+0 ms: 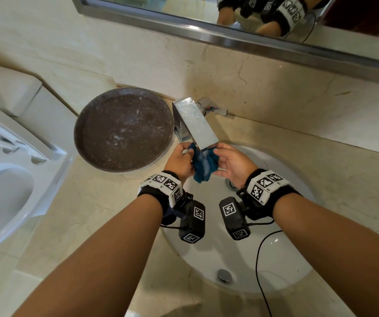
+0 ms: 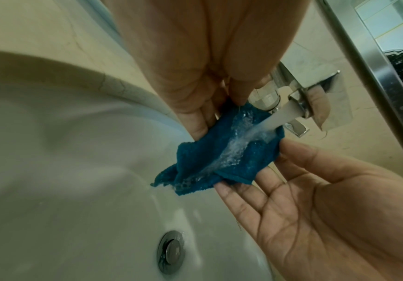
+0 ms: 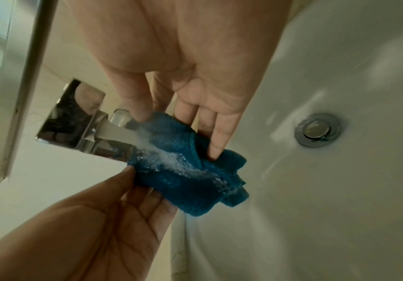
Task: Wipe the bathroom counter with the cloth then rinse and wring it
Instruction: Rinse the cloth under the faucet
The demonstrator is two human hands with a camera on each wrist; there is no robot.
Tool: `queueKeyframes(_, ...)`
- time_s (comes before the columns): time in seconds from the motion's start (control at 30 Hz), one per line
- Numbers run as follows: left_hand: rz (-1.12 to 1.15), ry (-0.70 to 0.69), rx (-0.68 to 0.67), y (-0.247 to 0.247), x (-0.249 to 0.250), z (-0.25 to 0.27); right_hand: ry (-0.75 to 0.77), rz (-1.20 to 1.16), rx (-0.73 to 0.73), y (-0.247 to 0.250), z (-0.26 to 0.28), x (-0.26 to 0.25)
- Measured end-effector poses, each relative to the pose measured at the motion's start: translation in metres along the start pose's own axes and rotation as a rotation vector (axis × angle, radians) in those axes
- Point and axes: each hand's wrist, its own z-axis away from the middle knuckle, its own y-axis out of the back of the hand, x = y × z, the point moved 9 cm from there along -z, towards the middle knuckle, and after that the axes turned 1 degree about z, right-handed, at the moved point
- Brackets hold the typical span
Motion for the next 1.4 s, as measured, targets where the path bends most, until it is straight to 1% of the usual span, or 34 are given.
queueKeyframes(0.3,-0.035,-0.007,0.006,0.007,0.002,-0.001,-0.022,0.008,0.02,-0.004,-0.005,0.004)
queueKeyframes(0.9,-0.123,-0.045,0.001,0.019,0.005,0.001,-0.029,-0.017,0.0,-0.01,-0.008,0.008)
queueKeyframes(1.1,-0.259,-0.097,0.017,0.028,0.005,-0.004,0.0,-0.029,0.014,-0.009,-0.007,0.002)
queueKeyframes(1.4,-0.321,-0.108,0.027,0.029,0.005,-0.008,0.048,-0.005,0.062,0.0,-0.005,-0.004)
